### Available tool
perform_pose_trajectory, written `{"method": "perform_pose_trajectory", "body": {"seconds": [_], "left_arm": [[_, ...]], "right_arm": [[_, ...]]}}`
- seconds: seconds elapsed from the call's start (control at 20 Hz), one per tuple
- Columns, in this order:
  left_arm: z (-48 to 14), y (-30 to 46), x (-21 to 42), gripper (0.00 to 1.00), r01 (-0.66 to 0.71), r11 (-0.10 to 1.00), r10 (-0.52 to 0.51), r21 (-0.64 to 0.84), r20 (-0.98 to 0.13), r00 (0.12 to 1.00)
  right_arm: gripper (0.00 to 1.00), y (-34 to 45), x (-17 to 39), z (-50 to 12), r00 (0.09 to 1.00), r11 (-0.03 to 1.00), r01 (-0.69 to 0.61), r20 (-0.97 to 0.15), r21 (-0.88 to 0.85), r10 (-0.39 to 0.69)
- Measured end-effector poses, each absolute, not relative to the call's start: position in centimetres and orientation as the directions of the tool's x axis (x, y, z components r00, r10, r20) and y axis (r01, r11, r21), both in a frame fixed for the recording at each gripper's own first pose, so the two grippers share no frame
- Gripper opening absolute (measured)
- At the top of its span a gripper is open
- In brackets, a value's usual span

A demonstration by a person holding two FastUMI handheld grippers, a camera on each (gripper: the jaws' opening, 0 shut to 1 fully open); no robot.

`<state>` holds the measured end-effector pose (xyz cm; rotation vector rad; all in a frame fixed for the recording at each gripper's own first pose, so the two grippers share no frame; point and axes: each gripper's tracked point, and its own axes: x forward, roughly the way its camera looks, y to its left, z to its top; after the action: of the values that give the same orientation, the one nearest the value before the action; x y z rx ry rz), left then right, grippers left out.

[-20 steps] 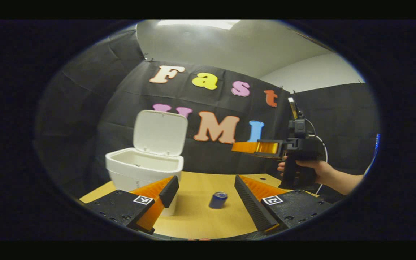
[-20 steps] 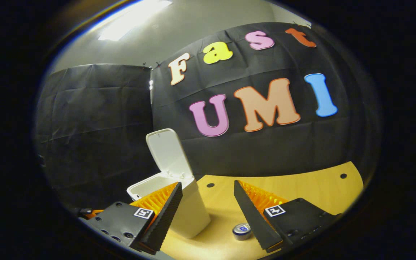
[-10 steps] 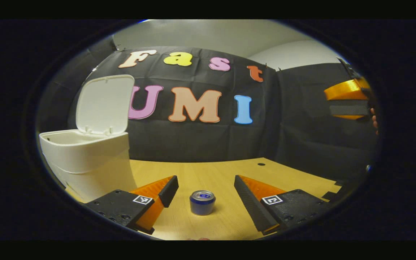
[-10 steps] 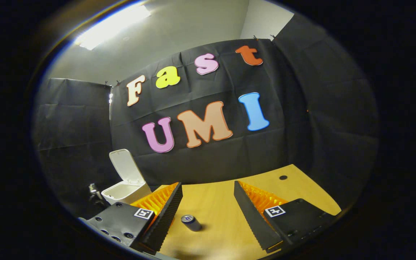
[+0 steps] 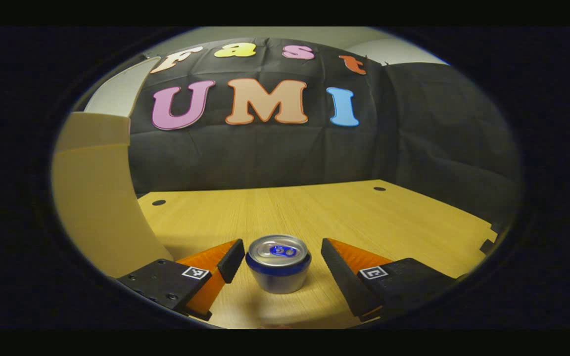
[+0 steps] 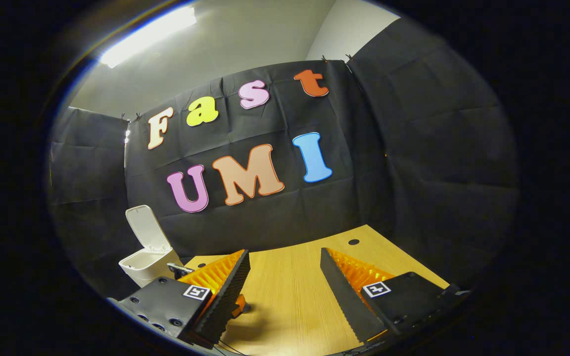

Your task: Press the lid of the desktop garbage bin to open it, pick up the crumpled paper on the desktop and throw it into the bin, then pick up the pop can on the desktop and drop it into the bin, and finally close the garbage bin lid.

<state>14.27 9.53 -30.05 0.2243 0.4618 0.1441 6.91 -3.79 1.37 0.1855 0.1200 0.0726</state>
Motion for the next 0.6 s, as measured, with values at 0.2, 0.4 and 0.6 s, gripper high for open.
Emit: {"method": "perform_pose_trajectory", "body": {"seconds": [0.2,0.4,0.6], "left_arm": [[-32.5,10.5,13.8,0.91,-0.112,0.957,0.237,0.266,-0.503,0.831],[-28.1,8.0,13.4,0.79,-0.085,0.964,0.198,0.253,-0.464,0.864],[-16.8,5.5,12.6,0.77,-0.032,0.982,0.094,0.184,-0.338,0.936]], "right_arm": [[0.95,-4.2,7.2,1.0,0.989,0.982,-0.054,-0.128,0.183,0.078],[0.95,-4.2,7.8,1.0,0.987,0.985,-0.058,-0.137,0.163,0.081],[0.95,-3.0,8.4,1.3,0.985,0.979,-0.095,-0.125,0.179,0.118]]}}
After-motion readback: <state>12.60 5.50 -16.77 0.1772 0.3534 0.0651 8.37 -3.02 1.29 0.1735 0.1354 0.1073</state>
